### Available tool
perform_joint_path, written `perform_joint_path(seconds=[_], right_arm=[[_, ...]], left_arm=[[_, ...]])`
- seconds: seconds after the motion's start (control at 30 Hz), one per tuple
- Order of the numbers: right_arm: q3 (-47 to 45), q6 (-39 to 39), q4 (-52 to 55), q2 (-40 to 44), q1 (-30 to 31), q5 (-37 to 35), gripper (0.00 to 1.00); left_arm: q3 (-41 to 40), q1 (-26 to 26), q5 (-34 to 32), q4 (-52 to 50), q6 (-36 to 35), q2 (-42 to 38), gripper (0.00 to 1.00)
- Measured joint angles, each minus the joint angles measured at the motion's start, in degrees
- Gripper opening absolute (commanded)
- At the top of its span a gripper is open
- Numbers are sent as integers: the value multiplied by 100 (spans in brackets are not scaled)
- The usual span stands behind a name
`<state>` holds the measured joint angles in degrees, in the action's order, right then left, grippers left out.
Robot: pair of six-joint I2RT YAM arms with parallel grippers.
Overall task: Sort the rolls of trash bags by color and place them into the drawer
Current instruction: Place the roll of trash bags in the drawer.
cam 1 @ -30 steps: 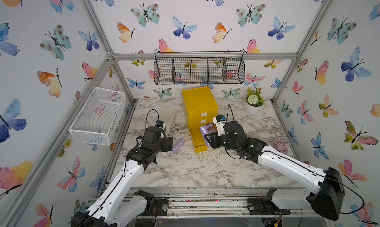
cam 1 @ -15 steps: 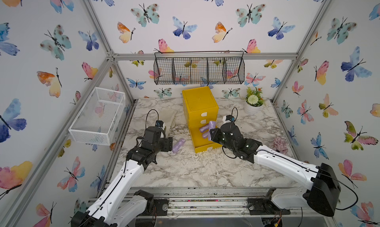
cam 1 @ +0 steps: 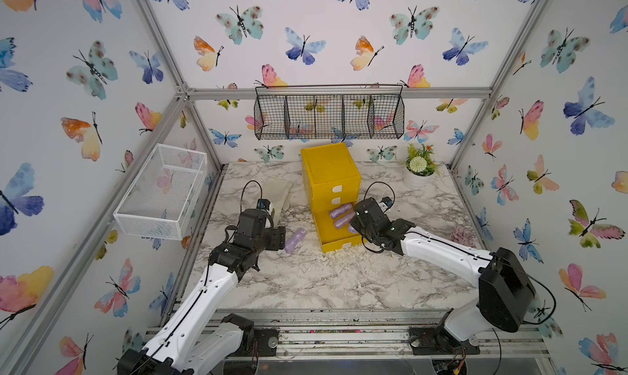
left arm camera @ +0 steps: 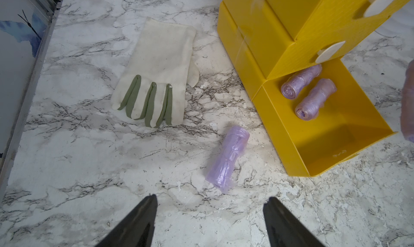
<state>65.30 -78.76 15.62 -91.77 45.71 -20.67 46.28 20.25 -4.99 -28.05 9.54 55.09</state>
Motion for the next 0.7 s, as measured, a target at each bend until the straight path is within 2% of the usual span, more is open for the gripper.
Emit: perform_joint_path(seconds=[0.33, 0.7], right_arm=[[1189, -763, 667, -1202, -52, 247, 20], [1296, -1086, 881, -1692, -151, 428, 22]], left_arm=[[0, -2, 0, 0, 0, -35, 80], [0, -4, 0, 0, 0, -39, 80]])
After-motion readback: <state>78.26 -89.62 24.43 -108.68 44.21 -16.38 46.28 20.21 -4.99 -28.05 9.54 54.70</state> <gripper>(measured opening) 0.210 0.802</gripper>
